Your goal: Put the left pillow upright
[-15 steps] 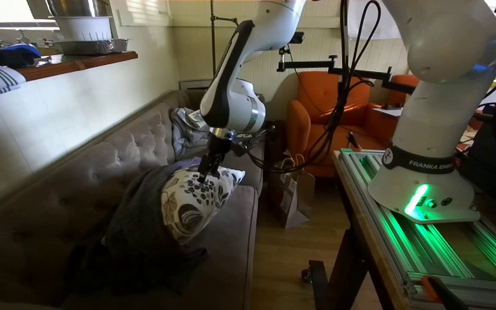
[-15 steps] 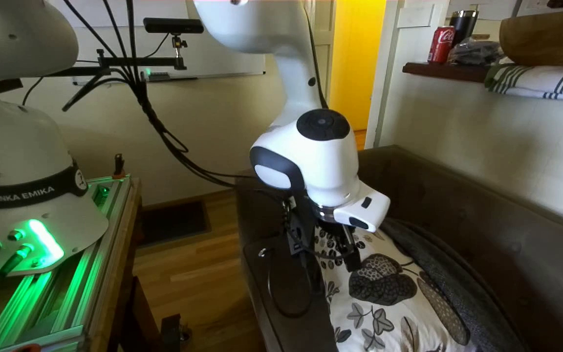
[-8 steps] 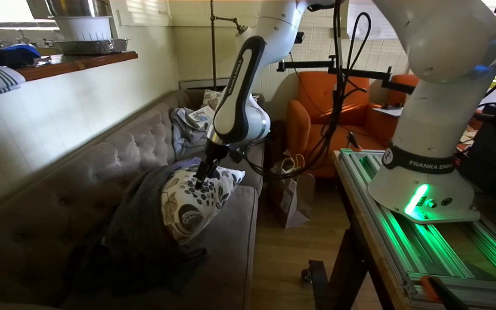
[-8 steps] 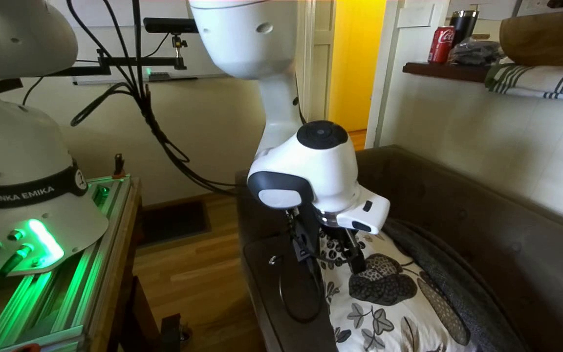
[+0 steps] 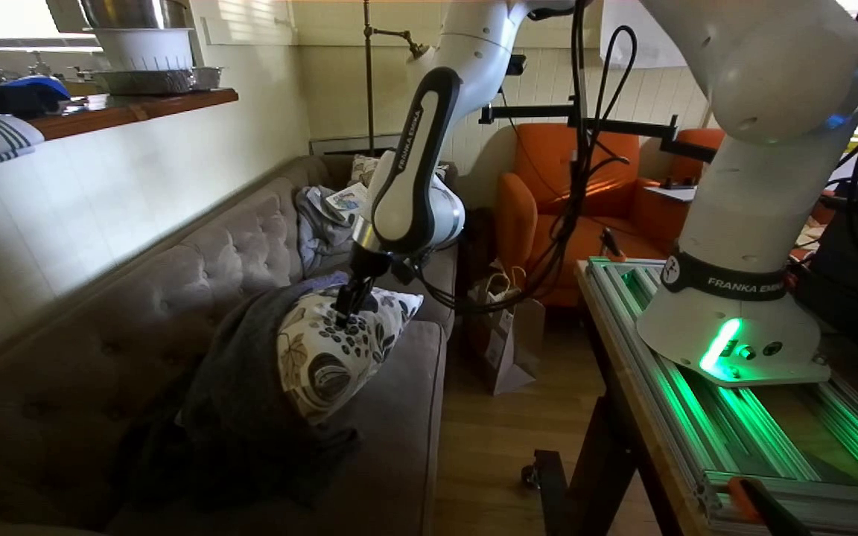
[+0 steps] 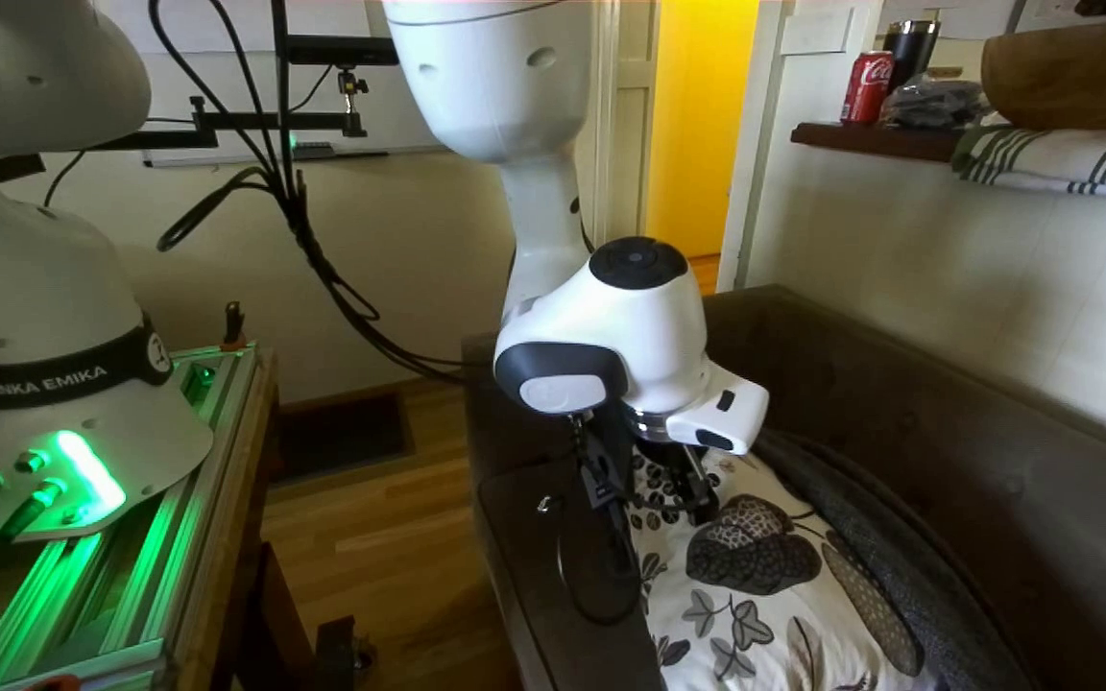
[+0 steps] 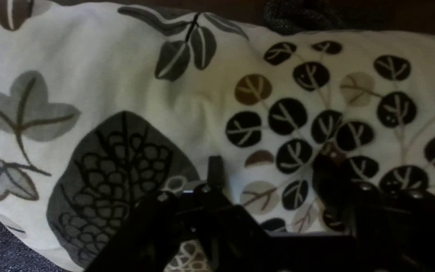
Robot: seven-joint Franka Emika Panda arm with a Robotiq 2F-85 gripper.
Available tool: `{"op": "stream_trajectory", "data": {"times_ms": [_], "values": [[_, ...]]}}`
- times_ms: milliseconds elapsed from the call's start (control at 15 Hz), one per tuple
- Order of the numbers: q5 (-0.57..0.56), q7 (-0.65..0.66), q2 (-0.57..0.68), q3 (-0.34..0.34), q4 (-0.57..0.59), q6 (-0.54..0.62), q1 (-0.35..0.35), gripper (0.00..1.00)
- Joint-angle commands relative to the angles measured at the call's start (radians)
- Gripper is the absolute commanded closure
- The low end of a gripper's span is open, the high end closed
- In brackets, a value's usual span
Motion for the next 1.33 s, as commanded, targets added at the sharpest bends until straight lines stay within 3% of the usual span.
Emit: {"op": "stream_trajectory", "data": {"times_ms": [0,200,333,667,933,1267], "values": [[-0.049,0.051,0.020,-0.014,0.021,0.013,0.012,0.68],[-0.051,0.055,0.021,-0.013,0.019,0.012,0.010,0.90],[-0.052,0.058,0.021,-0.016,0.018,0.013,0.012,0.99],[-0.055,0.068,0.023,-0.016,0.015,0.012,0.009,0.97],[-0.054,0.080,-0.050,0.000,0.009,-0.048,0.000,0.98],[-0.042,0.058,-0.189,-0.016,0.133,-0.151,0.079,0.98]]}}
